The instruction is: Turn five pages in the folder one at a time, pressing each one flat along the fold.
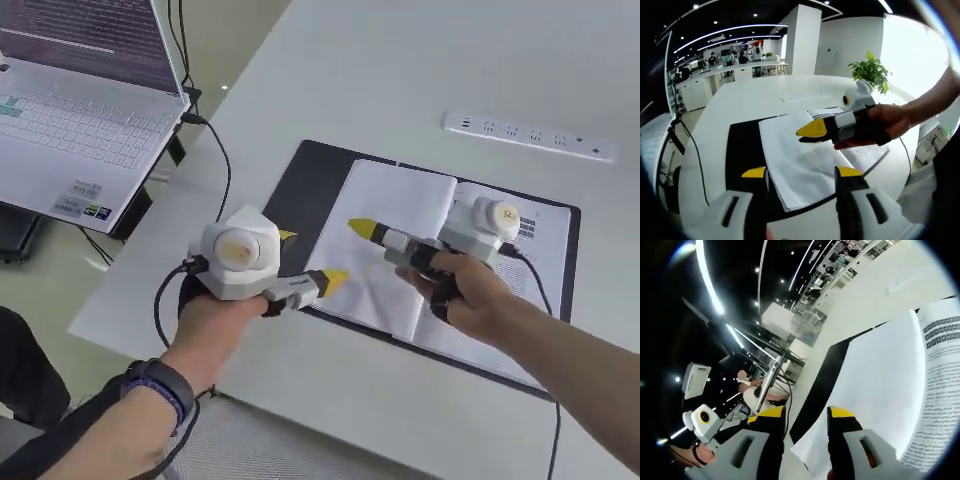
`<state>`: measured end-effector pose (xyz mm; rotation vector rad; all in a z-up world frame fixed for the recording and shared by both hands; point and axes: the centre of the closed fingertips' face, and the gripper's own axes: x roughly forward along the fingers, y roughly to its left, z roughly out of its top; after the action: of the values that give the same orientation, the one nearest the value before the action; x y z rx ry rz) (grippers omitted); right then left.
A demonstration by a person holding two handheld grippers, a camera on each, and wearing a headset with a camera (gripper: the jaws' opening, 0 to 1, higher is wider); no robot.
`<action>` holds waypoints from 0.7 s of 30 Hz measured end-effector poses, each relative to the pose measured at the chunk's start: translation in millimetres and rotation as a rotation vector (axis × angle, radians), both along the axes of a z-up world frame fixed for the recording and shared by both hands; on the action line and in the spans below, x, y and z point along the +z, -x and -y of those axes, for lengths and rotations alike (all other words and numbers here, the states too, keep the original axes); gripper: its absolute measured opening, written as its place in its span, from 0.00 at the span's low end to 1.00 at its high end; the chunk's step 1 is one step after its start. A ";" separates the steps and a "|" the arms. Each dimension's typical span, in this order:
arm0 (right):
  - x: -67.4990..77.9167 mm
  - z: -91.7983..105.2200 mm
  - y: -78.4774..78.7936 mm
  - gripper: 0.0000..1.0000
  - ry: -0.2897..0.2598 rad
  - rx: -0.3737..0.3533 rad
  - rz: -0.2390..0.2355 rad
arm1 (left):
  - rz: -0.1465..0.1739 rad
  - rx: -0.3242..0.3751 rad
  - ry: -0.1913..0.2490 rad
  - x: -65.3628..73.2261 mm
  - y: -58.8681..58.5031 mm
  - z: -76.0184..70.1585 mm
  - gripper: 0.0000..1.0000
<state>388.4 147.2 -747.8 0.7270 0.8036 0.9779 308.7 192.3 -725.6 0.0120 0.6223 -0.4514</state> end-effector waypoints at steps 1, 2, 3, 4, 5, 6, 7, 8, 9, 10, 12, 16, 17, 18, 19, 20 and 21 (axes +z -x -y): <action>0.7 8.3 -4.4 0.29 0.009 -0.010 0.011 | -0.001 -0.002 -0.003 -1.4 -0.7 0.1 0.49; 1.5 14.1 -7.6 0.29 0.013 -0.020 0.017 | -0.012 -0.011 -0.017 -6.8 -1.6 0.5 0.47; 7.4 21.8 -7.2 0.29 0.012 -0.039 0.019 | -0.019 -0.019 -0.019 -10.0 -1.8 1.6 0.45; 10.1 26.8 -8.0 0.28 0.011 -0.054 0.018 | -0.027 -0.022 -0.015 -14.9 -2.9 2.8 0.43; 15.9 34.5 -7.7 0.28 0.012 -0.074 0.023 | -0.036 -0.023 -0.014 -18.4 -3.4 3.3 0.42; 19.6 39.2 -7.0 0.27 0.012 -0.082 0.029 | -0.045 -0.029 -0.021 -23.6 -4.1 3.5 0.41; 22.2 43.2 -7.0 0.27 0.013 -0.088 0.034 | -0.048 -0.032 -0.025 -26.2 -4.7 3.5 0.39; 24.1 49.6 -7.4 0.26 0.017 -0.095 0.038 | -0.051 -0.033 -0.024 -29.2 -5.9 3.6 0.37; 24.7 54.3 -7.6 0.26 0.021 -0.100 0.040 | -0.053 -0.033 -0.025 -31.8 -6.9 3.3 0.35; 24.8 61.1 -8.3 0.26 0.026 -0.113 0.040 | -0.058 -0.034 -0.031 -36.3 -8.1 2.2 0.33; 25.1 69.7 -8.7 0.26 0.033 -0.123 0.042 | -0.069 -0.034 -0.028 -41.2 -9.0 1.6 0.31; 26.6 87.8 -10.4 0.25 0.048 -0.151 0.051 | -0.076 -0.041 -0.033 -54.2 -12.2 0.5 0.28; 27.8 89.9 -10.1 0.25 0.050 -0.158 0.053 | -0.080 -0.043 -0.037 -58.6 -12.5 -0.4 0.27; 29.1 92.4 -9.0 0.25 0.053 -0.164 0.054 | -0.082 -0.044 -0.039 -60.0 -12.5 -0.7 0.25; 28.6 93.7 -9.7 0.25 0.055 -0.165 0.053 | -0.088 -0.044 -0.045 -63.6 -11.7 -2.2 0.24; 28.2 94.4 -10.0 0.25 0.058 -0.165 0.054 | -0.091 -0.045 -0.046 -64.9 -11.0 -2.5 0.23; 28.3 94.3 -9.9 0.25 0.061 -0.164 0.053 | -0.093 -0.047 -0.050 -67.3 -9.9 -3.1 0.22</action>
<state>398.3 52.9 -719.5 0.6997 0.7128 0.8184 318.6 195.4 -793.0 0.0530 0.7259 -0.4840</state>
